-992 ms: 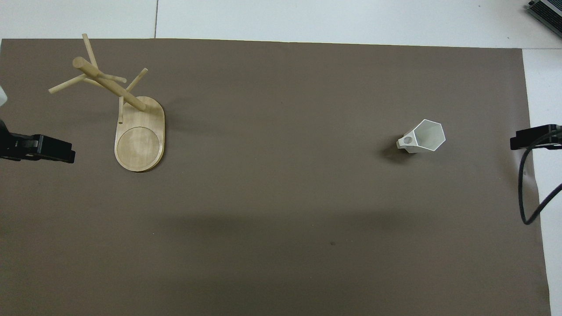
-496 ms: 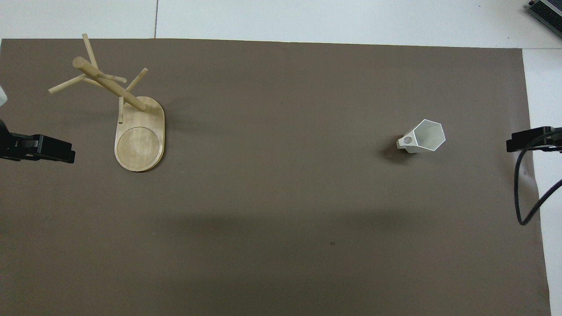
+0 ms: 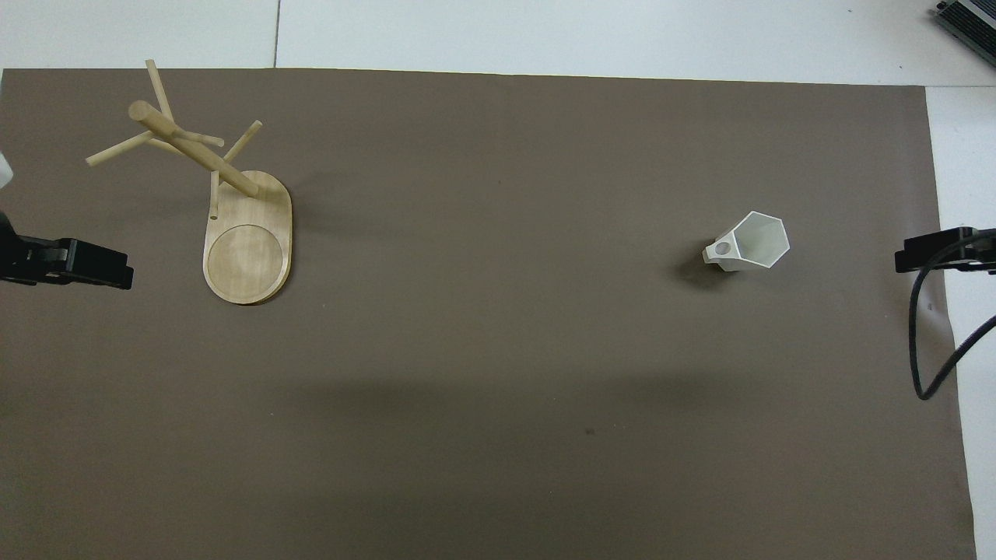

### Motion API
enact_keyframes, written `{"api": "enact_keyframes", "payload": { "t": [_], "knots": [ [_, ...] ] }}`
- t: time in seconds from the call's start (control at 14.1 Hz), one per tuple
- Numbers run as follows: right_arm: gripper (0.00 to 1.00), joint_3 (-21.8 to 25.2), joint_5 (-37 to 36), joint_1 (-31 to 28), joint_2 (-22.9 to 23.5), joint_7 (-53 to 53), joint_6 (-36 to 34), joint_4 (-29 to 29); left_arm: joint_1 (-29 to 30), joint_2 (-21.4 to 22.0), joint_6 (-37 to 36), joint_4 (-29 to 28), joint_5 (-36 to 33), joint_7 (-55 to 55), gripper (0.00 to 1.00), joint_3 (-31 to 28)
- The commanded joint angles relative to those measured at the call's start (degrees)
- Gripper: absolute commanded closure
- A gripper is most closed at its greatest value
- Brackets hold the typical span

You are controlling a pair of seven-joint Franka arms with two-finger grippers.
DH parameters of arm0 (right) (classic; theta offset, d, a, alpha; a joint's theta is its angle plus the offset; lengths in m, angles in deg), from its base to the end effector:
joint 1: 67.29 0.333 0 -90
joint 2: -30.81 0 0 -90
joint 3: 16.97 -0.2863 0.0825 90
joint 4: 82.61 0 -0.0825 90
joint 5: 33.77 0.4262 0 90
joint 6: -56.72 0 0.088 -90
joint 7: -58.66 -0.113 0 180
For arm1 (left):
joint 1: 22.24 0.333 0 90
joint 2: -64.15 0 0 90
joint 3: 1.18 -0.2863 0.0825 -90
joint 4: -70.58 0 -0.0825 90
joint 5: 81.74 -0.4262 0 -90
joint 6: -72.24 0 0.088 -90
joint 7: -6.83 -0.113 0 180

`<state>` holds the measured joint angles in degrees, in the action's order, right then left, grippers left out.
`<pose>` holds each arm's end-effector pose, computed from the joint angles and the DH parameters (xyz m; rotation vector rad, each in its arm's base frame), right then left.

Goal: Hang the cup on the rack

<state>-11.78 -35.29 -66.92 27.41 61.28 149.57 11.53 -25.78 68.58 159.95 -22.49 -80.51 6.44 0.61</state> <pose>0.5824 -0.0533 0.5909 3.1171 -0.0585 0.0548 0.5677 -0.0561 0.6030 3.1192 -0.1567 -0.0267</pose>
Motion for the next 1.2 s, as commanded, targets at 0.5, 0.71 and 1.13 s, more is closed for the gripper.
{"api": "enact_keyframes", "payload": {
  "t": [0.5, 0.71, 1.13],
  "knots": [
    [0.0, 0.0, 0.3, -1.2, -2.0, -1.1, 1.4, 2.7, 0.3, 1.0, -0.6, -0.8, -0.5, -0.5, 0.0, 0.1],
    [0.0, -0.1, 0.3, -1.1, -2.0, -1.0, 1.2, 2.5, 0.3, 1.0, -0.6, -0.8, -0.5, -0.5, 0.0, 0.1],
    [0.0, -0.2, 0.3, -1.1, -2.0, -1.0, 1.1, 2.5, 0.3, 1.0, -0.6, -0.8, -0.5, -0.5, 0.0, 0.1]
  ]
}}
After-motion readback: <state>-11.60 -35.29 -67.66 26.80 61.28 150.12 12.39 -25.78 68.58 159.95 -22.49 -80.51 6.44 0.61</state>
